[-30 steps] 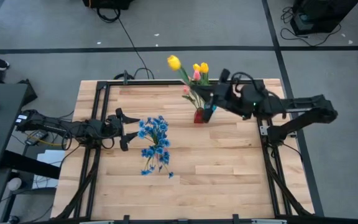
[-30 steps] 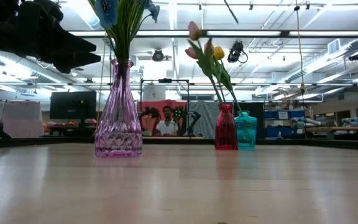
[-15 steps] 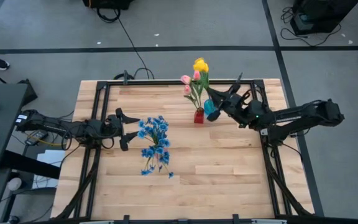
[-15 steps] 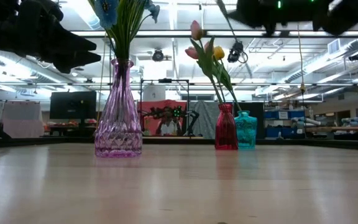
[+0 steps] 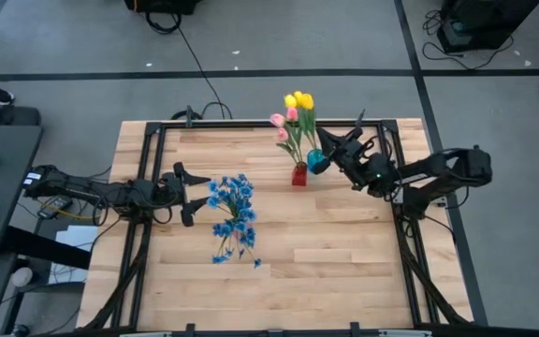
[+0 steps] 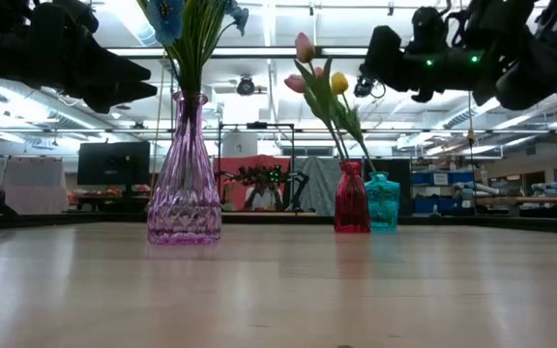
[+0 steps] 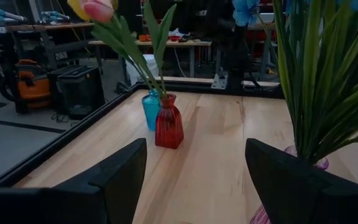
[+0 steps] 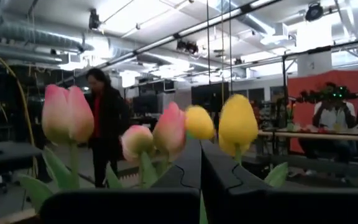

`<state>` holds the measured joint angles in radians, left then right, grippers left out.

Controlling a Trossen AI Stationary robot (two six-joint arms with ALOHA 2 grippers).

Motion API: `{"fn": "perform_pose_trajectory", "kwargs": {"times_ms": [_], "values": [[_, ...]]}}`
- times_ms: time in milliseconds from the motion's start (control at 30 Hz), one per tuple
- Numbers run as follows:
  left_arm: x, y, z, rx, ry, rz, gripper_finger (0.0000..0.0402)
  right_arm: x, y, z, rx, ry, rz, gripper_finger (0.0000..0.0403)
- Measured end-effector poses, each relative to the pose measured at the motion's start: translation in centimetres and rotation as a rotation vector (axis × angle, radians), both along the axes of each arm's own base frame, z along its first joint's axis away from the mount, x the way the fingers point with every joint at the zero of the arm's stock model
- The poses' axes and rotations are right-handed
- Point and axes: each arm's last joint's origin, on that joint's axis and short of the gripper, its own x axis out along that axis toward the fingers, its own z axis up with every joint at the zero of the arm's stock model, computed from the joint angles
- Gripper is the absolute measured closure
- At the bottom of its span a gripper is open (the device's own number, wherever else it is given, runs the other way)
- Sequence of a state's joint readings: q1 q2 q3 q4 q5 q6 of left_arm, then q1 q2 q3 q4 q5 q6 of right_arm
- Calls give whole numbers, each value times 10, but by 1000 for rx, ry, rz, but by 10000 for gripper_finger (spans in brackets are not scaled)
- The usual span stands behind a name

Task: Sort flowers into vase by color
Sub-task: Put the yellow flower into the blue vase

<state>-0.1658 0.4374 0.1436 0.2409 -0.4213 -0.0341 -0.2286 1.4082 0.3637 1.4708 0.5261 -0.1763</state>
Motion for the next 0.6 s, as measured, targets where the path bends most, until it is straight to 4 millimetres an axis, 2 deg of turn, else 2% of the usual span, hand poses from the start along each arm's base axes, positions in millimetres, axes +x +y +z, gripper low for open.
{"fn": "perform_pose_trajectory", "kwargs": {"times_ms": [133,267,467,600], "values": [[0,0,-1,1,7,0,122,5,5,-7,43,1,37,398],[0,0,-3,5,31,0,122,11,25,-17,106,101,101,395],[0,0,-3,6,34,4,122,7,52,-20,136,226,-28,373],[0,0,-2,5,23,15,122,3,62,-26,199,306,-66,343]]}}
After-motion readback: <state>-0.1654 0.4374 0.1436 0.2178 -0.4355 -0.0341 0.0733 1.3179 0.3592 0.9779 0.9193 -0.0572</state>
